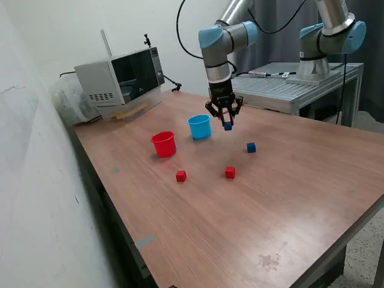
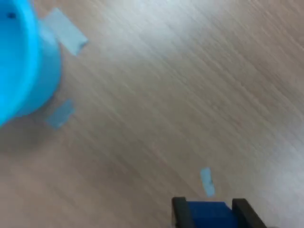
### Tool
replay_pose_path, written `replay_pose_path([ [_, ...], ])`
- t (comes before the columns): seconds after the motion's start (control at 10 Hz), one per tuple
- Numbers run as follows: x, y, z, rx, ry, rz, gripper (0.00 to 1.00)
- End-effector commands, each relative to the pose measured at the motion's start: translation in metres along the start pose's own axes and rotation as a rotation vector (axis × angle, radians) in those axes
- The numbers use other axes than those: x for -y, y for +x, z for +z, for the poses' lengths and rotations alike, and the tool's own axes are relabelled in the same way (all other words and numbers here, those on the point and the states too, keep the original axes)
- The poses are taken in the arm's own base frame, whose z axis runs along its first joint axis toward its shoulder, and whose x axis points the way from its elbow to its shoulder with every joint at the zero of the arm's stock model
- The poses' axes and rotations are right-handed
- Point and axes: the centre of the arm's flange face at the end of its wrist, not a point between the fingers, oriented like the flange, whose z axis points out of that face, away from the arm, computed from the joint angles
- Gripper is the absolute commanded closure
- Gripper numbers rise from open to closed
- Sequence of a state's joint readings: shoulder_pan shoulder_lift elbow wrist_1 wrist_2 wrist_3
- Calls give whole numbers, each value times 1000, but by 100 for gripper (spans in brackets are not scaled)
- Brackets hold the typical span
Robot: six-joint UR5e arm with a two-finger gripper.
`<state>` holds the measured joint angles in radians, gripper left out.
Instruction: Place red objects in the red bin, and blue objects in the blue bin.
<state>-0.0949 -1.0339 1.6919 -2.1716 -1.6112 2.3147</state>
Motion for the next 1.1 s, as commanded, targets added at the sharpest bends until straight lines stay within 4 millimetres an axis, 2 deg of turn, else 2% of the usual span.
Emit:
replay_pose_path([
  [0.0, 27, -29, -67, 55, -64, 69, 100],
  [0.1, 35, -40, -89, 63, -72, 90, 100],
  [0.2, 53, -61, -106, 77, -84, 133, 100],
  [0.3, 66, -74, -109, 71, -79, 159, 100],
  [0.4, 83, -89, -105, 62, -72, 194, 100],
  [0.5, 91, -95, -102, 57, -68, 209, 100],
  [0.8, 93, -98, -87, 44, -57, 213, 100],
  [1.0, 89, -102, -58, 8, -30, 211, 100],
])
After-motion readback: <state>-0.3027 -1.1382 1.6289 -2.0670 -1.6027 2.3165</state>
